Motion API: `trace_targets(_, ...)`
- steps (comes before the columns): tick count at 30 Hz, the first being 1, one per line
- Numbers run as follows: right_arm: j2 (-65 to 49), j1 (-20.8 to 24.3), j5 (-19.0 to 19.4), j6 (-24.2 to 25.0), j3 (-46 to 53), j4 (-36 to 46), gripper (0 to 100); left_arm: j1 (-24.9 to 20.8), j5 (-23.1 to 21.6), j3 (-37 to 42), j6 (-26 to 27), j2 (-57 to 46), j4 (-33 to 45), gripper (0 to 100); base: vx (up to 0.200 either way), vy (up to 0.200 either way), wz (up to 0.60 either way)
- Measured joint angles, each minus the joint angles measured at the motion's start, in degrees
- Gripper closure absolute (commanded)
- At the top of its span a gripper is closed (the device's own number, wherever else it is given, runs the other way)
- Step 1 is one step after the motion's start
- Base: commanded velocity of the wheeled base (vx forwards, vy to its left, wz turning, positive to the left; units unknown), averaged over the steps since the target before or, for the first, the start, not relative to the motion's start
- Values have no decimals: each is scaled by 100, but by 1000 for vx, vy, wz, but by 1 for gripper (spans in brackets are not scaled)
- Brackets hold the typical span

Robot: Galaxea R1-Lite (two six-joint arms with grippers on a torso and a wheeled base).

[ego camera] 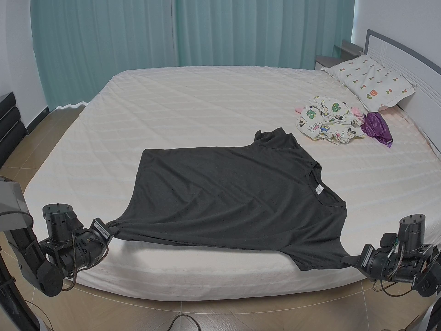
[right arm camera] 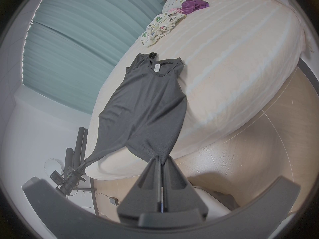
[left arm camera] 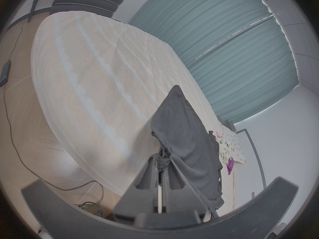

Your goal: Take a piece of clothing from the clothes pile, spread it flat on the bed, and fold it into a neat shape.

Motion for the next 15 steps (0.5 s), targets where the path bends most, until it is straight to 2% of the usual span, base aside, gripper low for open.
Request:
trace_targets(9, -1196, 138, -22, 6, 28, 845, 100, 9, -17, 100, 33, -111, 2, 100, 0, 0, 0)
trace_targets(15, -1937, 162, -29, 6, 28, 1180, 100, 11, -16, 194, 339, -152, 2, 100, 0, 0, 0)
